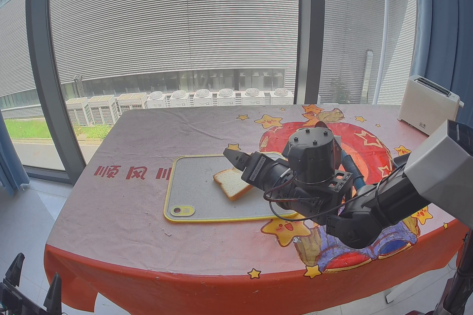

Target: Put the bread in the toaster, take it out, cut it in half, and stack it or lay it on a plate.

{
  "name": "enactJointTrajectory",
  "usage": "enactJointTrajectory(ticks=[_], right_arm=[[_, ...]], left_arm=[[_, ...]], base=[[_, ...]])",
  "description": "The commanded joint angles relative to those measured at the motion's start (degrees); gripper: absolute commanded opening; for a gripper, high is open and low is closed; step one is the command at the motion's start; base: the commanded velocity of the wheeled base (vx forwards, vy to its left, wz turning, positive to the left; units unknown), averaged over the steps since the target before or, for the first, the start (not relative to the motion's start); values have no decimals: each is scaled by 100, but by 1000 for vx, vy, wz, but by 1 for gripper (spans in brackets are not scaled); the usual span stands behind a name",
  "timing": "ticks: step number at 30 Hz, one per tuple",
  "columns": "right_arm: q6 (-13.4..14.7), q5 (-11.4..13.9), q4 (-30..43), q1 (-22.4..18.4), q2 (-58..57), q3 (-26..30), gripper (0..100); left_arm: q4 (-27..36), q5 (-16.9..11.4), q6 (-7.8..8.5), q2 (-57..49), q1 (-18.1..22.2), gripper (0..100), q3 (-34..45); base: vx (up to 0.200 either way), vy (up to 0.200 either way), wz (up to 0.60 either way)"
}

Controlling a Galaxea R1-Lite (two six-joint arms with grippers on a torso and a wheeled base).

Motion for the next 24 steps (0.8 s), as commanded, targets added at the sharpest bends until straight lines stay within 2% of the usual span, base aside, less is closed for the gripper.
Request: enactJointTrajectory(ticks=[1,5,11,13,16,24], right_arm=[[-88,-6,292,-56,-73,-39,100],[-88,-6,934,-30,-152,-250,100],[-96,-6,1426,32,-327,-523,100],[-88,-6,1962,41,-459,-795,100],[-61,-6,2393,41,-538,-962,100],[-52,3,2947,49,-864,-795,100]], left_arm=[[-2,2,-2,-93,2,100,101],[-2,2,-2,-93,2,100,101],[-2,2,-2,-93,2,100,101],[-2,2,-2,-93,2,100,101],[-2,2,-2,-93,2,100,101],[-2,2,-2,-93,2,100,101]], base=[[0,0,0],[0,0,0],[0,0,0],[0,0,0],[0,0,0],[0,0,0]])
